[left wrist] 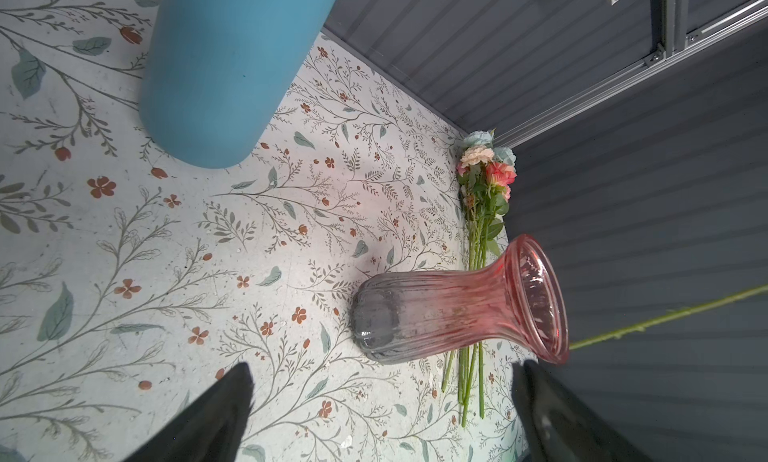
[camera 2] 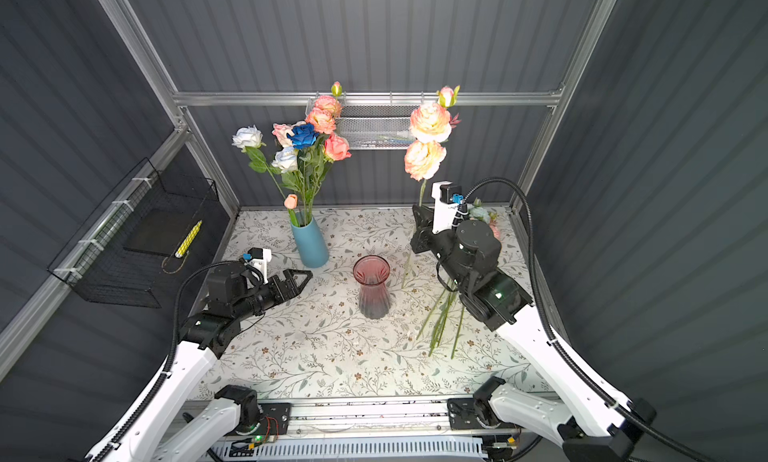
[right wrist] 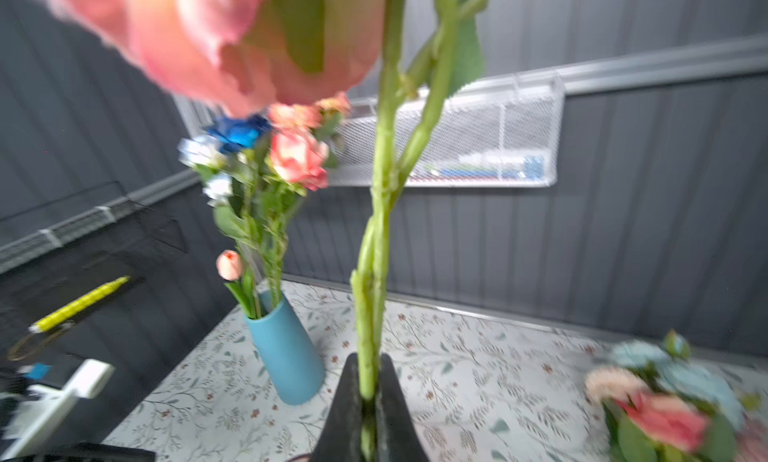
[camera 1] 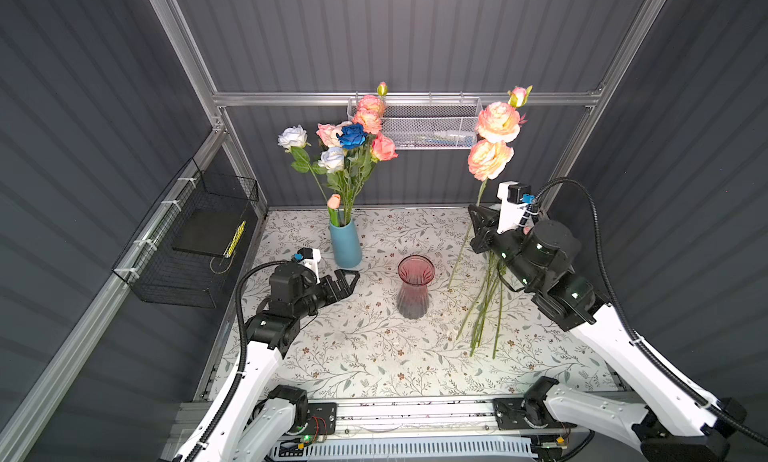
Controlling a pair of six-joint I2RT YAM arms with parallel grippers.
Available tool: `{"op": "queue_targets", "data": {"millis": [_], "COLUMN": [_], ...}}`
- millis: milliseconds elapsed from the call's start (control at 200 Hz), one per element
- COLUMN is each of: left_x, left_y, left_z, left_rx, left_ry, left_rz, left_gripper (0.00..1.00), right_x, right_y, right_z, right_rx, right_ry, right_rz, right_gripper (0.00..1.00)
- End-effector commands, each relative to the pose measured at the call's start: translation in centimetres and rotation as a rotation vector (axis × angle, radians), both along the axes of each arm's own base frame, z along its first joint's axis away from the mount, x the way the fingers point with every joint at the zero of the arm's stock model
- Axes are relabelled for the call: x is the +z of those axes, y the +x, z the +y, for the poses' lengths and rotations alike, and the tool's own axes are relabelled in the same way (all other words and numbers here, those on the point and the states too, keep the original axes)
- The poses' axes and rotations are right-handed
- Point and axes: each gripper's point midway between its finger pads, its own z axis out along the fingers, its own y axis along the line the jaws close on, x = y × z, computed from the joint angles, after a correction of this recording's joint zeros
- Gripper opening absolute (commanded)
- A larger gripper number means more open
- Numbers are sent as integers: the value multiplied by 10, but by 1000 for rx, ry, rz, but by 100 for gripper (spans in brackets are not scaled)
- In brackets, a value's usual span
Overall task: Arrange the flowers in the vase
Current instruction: 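Lift a pink rose stem with the right gripper over the glass vase, then lower the pink rose into the glass vase and open the right gripper, then move the right gripper back to the bunch and grasp a white rose stem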
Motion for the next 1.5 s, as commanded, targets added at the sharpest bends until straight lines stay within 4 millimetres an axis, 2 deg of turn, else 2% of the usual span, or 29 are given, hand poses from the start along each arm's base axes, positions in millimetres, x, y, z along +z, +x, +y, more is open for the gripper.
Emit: {"op": "queue_targets", "data": {"millis": [0,65,175,255,330,580,670,780,855,950,1015,1126,1226,1261,1271,1306,1496], "left_x": [11,11,13,12,11,18,24,32,36,37,33,31,28,28,29,30,32], "left_y": [-1,-2,-4,-6,-7,-5,-3,-1,1,4,7,11,14,15,15,16,17], "left_z": [-4,-4,-4,-3,-2,-8,-8,-10,-11,-11,-11,-12,-13,-13,-13,-14,-13], "left_rx": [-17,-17,-18,-14,-13,-36,-37,-45,-50,-52,-50,-48,-55,-54,-54,-56,-53], "left_ry": [-32,-36,-38,-36,-37,-66,-67,-69,-64,-54,-46,-40,-37,-36,-36,-37,-39], "left_rz": [-15,-14,-16,-14,-12,-23,-36,-45,-49,-51,-43,-35,-27,-27,-27,-31,-42], "left_gripper": [100,100,100,100,100,100,100,100,100,100,100,100,100,100,100,100,100], "right_x": [30,39,53,48,33,-52,-77,-98,-108,-113,-110,-94,-79,-80,-72,-67,-63], "right_y": [-11,-5,8,20,30,41,41,36,33,29,25,15,3,1,-3,-8,-14], "right_z": [30,50,67,80,88,97,100,103,103,98,93,78,58,53,48,38,-14], "right_rx": [55,73,77,75,68,77,83,89,100,98,95,77,52,41,38,21,-105], "right_ry": [-40,-52,-53,-79,-98,-98,-84,-77,-74,-57,-49,-23,4,1,16,26,58], "right_rz": [-126,-163,-199,-198,-178,-45,16,81,128,156,160,138,104,104,90,80,119], "right_gripper": [0,0,0,0,0,0,1,11,26,44,50,58,61,62,62,62,64]}}
